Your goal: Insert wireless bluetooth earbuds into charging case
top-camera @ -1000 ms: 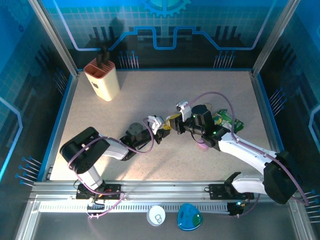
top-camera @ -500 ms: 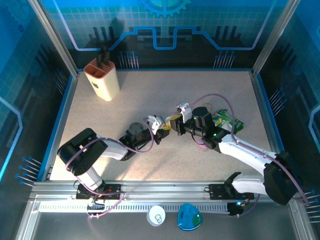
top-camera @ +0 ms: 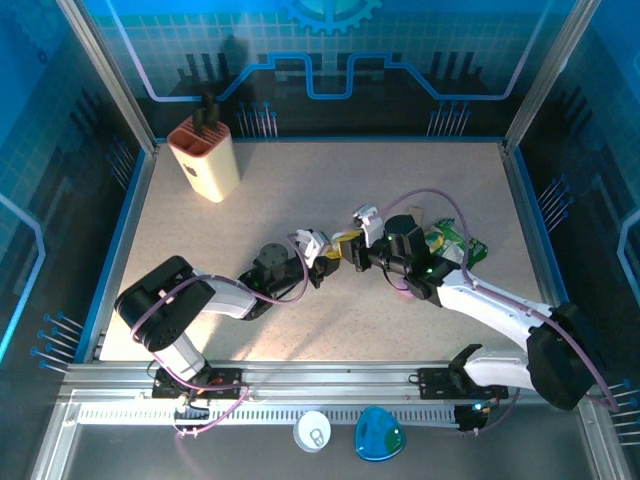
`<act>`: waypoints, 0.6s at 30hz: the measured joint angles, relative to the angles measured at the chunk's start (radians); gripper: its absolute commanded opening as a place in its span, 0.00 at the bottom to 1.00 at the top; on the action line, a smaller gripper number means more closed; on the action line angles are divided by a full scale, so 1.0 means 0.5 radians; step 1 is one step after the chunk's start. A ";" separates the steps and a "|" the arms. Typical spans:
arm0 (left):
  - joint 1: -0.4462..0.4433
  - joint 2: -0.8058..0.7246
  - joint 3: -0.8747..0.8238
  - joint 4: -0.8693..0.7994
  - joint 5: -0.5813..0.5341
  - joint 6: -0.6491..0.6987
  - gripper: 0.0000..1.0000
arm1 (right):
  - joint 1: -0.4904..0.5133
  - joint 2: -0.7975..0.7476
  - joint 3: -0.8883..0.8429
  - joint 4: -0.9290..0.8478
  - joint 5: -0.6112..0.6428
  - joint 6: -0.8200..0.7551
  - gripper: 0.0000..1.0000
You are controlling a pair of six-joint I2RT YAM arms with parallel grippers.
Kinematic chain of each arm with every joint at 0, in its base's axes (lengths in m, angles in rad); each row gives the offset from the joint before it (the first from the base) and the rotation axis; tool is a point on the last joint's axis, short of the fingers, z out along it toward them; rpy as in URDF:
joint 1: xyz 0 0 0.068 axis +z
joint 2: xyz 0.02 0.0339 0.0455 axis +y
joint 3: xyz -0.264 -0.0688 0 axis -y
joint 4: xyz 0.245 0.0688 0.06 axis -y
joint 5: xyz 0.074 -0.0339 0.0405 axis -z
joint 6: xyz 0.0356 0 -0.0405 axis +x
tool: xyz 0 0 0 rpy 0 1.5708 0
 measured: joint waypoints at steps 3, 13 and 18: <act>0.000 0.000 0.000 -0.008 -0.013 0.000 0.12 | 0.010 0.013 0.000 -0.002 0.001 -0.038 0.18; 0.002 0.000 0.014 -0.009 -0.036 -0.001 0.12 | 0.014 0.018 0.002 -0.051 0.031 -0.048 0.18; 0.002 0.000 0.022 -0.009 -0.035 0.000 0.12 | 0.012 0.019 0.023 -0.079 0.031 0.016 0.26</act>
